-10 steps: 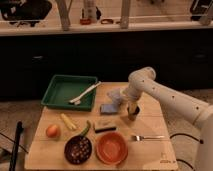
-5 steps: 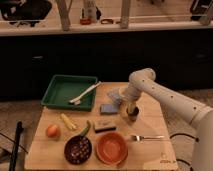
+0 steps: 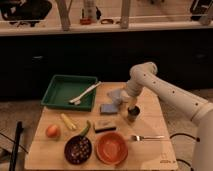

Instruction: Place sponge in red bowl

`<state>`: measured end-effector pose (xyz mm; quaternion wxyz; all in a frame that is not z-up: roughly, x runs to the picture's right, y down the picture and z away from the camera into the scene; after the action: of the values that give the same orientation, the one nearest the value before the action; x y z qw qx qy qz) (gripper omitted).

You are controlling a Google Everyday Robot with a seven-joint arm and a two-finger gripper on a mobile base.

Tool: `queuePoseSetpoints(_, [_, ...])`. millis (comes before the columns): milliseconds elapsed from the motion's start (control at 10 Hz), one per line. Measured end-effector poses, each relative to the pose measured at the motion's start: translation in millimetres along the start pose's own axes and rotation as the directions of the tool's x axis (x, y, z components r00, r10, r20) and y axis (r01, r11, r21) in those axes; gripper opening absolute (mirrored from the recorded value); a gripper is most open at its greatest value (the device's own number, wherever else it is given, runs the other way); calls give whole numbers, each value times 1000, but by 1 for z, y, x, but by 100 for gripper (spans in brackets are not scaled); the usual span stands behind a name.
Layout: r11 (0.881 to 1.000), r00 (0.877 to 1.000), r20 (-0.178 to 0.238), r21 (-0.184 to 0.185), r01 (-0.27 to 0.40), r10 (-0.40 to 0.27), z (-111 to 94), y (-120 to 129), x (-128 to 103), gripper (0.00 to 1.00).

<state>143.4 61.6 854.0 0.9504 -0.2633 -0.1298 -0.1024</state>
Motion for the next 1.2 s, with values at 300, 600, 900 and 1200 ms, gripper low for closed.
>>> queuePoseSetpoints(300, [999, 999, 9, 11, 46, -46, -10, -6, -14, 80])
queuePoseSetpoints(600, [995, 995, 24, -5, 100, -100, -4, -17, -42, 80])
queuePoseSetpoints(900, [990, 990, 39, -28, 139, -137, 6, -25, -62, 80])
queuePoseSetpoints(1200, [989, 988, 53, -31, 143, -142, 19, -24, -72, 80])
